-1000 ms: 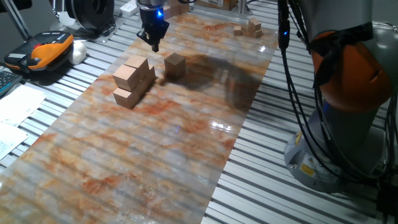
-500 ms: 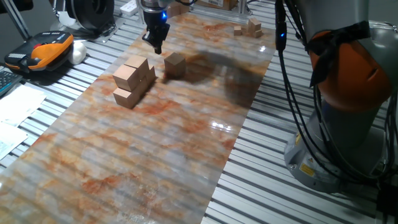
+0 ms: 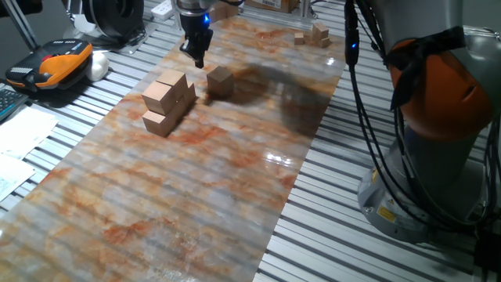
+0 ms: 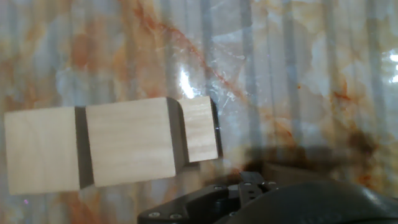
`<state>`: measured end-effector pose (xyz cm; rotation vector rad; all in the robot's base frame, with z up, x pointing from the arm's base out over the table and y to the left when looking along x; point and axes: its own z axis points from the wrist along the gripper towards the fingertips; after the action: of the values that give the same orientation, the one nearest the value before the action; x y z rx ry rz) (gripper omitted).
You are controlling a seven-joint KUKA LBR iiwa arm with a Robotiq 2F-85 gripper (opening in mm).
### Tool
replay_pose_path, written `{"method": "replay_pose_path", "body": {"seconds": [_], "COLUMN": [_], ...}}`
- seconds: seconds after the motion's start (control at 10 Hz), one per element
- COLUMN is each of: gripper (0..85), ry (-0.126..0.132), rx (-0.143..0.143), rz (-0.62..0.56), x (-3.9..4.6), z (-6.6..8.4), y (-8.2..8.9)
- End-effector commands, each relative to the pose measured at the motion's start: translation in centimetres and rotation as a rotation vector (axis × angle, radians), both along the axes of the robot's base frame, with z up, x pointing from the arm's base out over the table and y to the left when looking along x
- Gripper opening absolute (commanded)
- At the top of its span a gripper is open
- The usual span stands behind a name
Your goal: Stack the blocks into a pyramid shape
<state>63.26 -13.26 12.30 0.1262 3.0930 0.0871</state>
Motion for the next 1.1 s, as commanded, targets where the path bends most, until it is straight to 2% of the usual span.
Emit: {"method": "replay_pose_path", "body": {"seconds": [0.0, 0.1, 0.2, 0.3, 0.4, 0.6, 0.7, 0.8, 0.9, 1.0], "gripper": [0.0, 0.0, 17.0, 17.0, 34.0, 34.0, 51.0, 51.0, 51.0, 51.0], "ry": [0.003, 0.019, 0.034, 0.037, 0.029, 0.026, 0.024, 0.010, 0.000, -0.007], "rx": [-0.001, 0.008, -0.021, -0.021, -0.050, -0.061, -0.083, -0.099, -0.097, -0.082], "rz": [-0.032, -0.087, -0.085, -0.089, -0.098, -0.092, -0.099, -0.122, -0.128, -0.123], "x": [0.12, 0.23, 0.32, 0.31, 0.37, 0.34, 0.27, 0.24, 0.18, 0.03], "z": [-0.2, -0.4, -0.4, -0.4, -0.5, -0.5, -0.6, -0.7, -0.9, -1.3], "y": [0.0, 0.0, 0.0, 0.0, 0.1, 0.1, 0.0, 0.0, -0.2, -0.5]}}
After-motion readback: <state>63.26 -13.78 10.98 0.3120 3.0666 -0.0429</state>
